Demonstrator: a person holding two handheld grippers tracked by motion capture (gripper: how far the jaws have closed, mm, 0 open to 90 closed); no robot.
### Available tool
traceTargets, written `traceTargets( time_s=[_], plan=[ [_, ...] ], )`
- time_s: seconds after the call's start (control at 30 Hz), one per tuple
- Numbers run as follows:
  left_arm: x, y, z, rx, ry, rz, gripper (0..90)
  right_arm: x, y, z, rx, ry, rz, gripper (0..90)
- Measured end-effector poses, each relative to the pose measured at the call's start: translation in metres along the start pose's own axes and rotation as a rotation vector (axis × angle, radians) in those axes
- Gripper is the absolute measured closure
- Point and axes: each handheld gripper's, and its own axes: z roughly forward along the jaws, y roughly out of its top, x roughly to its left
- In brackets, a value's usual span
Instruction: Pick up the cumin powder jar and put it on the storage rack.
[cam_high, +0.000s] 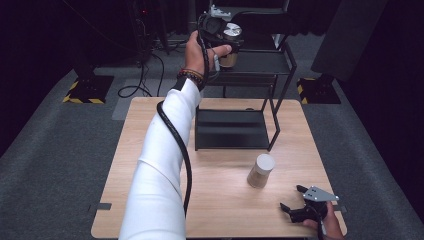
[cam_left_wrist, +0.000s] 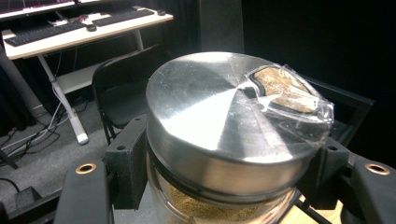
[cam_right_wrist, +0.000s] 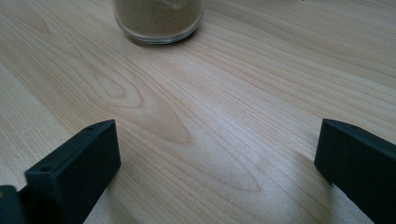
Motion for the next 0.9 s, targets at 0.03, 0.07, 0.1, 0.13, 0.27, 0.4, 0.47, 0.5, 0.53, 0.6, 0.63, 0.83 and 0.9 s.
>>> traceTargets(
  time_s=[0.03, 0.07, 0.1, 0.13, 0.27, 0.4, 0.47, 0.5, 0.53, 0.6, 0.63, 0.83, 0.9],
  plan=[
    [0.000, 0.000, 0.001, -0.001, 0.001, 0.003, 31.1, 0.000, 0.000, 0.000, 0.000, 0.000, 0.000, 0.0],
    [0.001, 0.000, 0.003, 0.000, 0.000, 0.001, 31.1, 0.000, 0.000, 0.000, 0.000, 0.000, 0.000, 0.0],
    [0.002, 0.000, 0.004, 0.001, -0.001, 0.000, 31.1, 0.000, 0.000, 0.000, 0.000, 0.000, 0.000, 0.0],
    [0.003, -0.001, 0.006, -0.001, -0.001, -0.004, 31.1, 0.000, 0.000, 0.000, 0.000, 0.000, 0.000, 0.0],
    [0.005, -0.003, 0.010, 0.009, 0.007, -0.006, 31.1, 0.000, 0.000, 0.000, 0.000, -0.001, 0.001, 0.0],
    [0.010, -0.009, 0.014, 0.013, 0.011, -0.019, 31.1, 0.000, 0.000, 0.000, 0.000, -0.001, 0.001, 0.0],
    [0.012, -0.011, 0.016, 0.016, 0.009, -0.021, 31.1, 0.000, 0.000, 0.000, 0.000, -0.001, 0.001, 0.0],
    [0.012, -0.012, 0.017, 0.018, 0.012, -0.017, 31.1, 0.000, 0.000, 0.000, 0.000, -0.001, 0.001, 0.0],
    [0.012, -0.014, 0.017, 0.015, 0.014, -0.021, 31.1, 0.000, 0.000, 0.000, 0.000, -0.001, 0.001, 0.0],
    [0.014, -0.017, 0.018, 0.006, 0.008, -0.029, 31.1, 0.000, 0.000, 0.000, 0.000, -0.001, 0.001, 0.0],
    [0.015, -0.017, 0.018, 0.006, 0.007, -0.027, 31.1, 0.000, 0.000, 0.000, 0.000, -0.002, 0.001, 0.0],
    [0.018, -0.024, 0.019, -0.022, -0.006, -0.053, 30.7, 0.000, 0.000, 0.000, 0.000, -0.002, 0.001, 0.0],
    [0.017, -0.026, 0.019, -0.033, -0.001, -0.062, 28.7, 0.000, 0.000, 0.000, 0.000, -0.002, 0.001, 0.0]
  ],
)
